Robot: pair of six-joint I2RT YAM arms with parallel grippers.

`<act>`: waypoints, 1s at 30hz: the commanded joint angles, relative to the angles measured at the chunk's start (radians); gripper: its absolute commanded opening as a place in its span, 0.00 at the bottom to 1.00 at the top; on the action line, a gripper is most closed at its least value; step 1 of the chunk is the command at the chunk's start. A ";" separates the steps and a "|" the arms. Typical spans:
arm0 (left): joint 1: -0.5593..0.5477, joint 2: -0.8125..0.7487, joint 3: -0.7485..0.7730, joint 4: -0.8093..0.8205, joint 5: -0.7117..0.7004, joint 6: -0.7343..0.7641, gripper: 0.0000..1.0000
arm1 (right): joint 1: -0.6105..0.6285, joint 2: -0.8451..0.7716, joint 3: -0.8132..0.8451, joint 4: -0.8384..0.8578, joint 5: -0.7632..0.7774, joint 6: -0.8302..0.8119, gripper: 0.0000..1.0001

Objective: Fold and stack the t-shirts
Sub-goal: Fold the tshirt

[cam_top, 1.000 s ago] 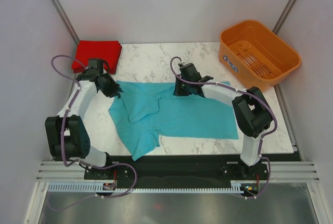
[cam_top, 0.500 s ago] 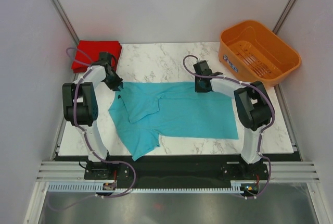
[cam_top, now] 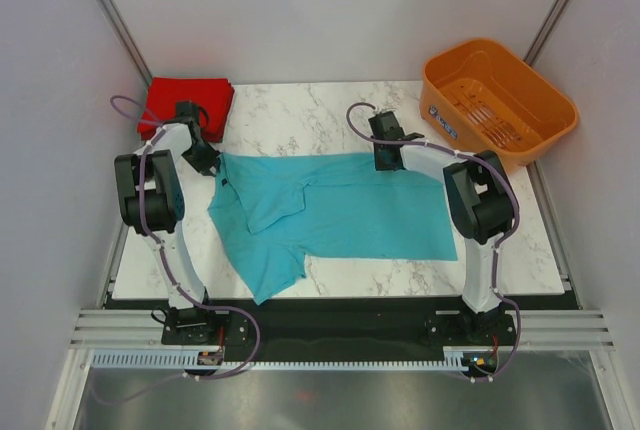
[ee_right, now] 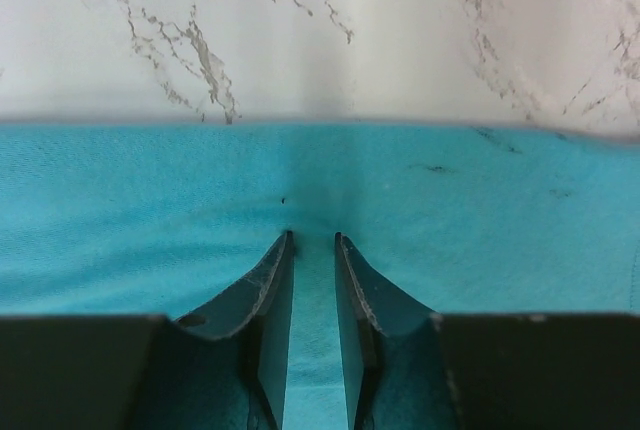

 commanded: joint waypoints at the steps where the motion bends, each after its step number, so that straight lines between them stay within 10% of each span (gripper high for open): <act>1: 0.036 0.075 0.003 -0.012 -0.053 0.002 0.27 | -0.007 0.029 0.047 0.010 0.056 -0.046 0.31; 9: 0.073 0.014 0.041 -0.016 0.056 0.018 0.28 | -0.004 0.022 0.127 0.025 0.007 -0.046 0.34; 17: 0.073 -0.263 0.002 -0.011 0.245 -0.034 0.50 | -0.005 -0.194 0.128 -0.145 0.004 0.113 0.54; 26: -0.004 -0.443 -0.294 0.086 0.523 -0.097 0.55 | -0.002 -0.576 -0.129 -0.372 -0.013 0.280 0.75; 30: -0.002 -0.587 -0.484 0.083 0.412 -0.134 0.51 | -0.002 -0.780 -0.307 -0.368 0.005 0.342 0.87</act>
